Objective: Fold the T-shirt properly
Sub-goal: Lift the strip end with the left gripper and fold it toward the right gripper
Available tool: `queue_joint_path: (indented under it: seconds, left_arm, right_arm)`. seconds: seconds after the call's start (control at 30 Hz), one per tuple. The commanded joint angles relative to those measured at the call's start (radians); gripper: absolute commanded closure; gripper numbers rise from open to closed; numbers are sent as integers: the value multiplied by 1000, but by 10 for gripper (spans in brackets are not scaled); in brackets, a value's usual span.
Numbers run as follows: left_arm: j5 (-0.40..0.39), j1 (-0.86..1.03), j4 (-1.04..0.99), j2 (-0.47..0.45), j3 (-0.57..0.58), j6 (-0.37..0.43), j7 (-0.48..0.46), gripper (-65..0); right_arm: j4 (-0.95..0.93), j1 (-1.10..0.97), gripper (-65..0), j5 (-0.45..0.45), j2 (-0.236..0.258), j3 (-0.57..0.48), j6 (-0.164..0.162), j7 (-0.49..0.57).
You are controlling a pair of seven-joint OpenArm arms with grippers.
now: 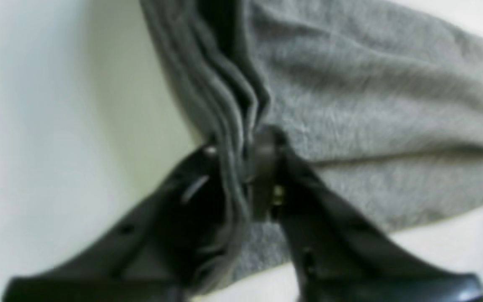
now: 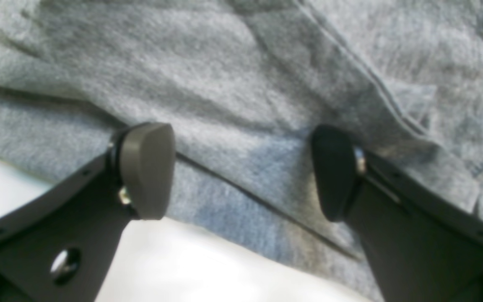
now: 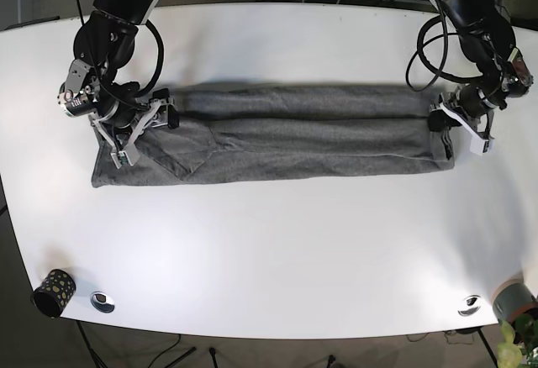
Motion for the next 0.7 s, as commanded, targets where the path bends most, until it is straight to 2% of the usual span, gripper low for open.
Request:
queue_joint_path:
  seconds: [0.0, 0.17, 0.33, 0.43, 0.57, 0.67]
  left_arm:
    - [-19, -11, 71, -13, 11, 0, -12, -43]
    - [-17, 26, 225, -13, 91, 2, -11, -43]
    - [-17, 76, 424, -17, 268, 92, -12, -43]
    - [-17, 87, 506, -17, 374, 114, -12, -43]
    - [-17, 84, 547, -11, 509, 135, -12, -44]
    - [4, 78, 536, 44, 598, 158, -12, -46]
  right_arm:
    - [15, 15, -488, 15, 10, 2, -1, 31]
    - [15, 15, -488, 12, 10, 2, -1, 34]
    - [15, 15, -488, 13, 10, 2, -1, 34]
    - [15, 15, -488, 12, 10, 2, -1, 34]
    - [15, 15, -488, 15, 10, 2, -1, 34]
    - [15, 15, -488, 15, 10, 2, -1, 34]
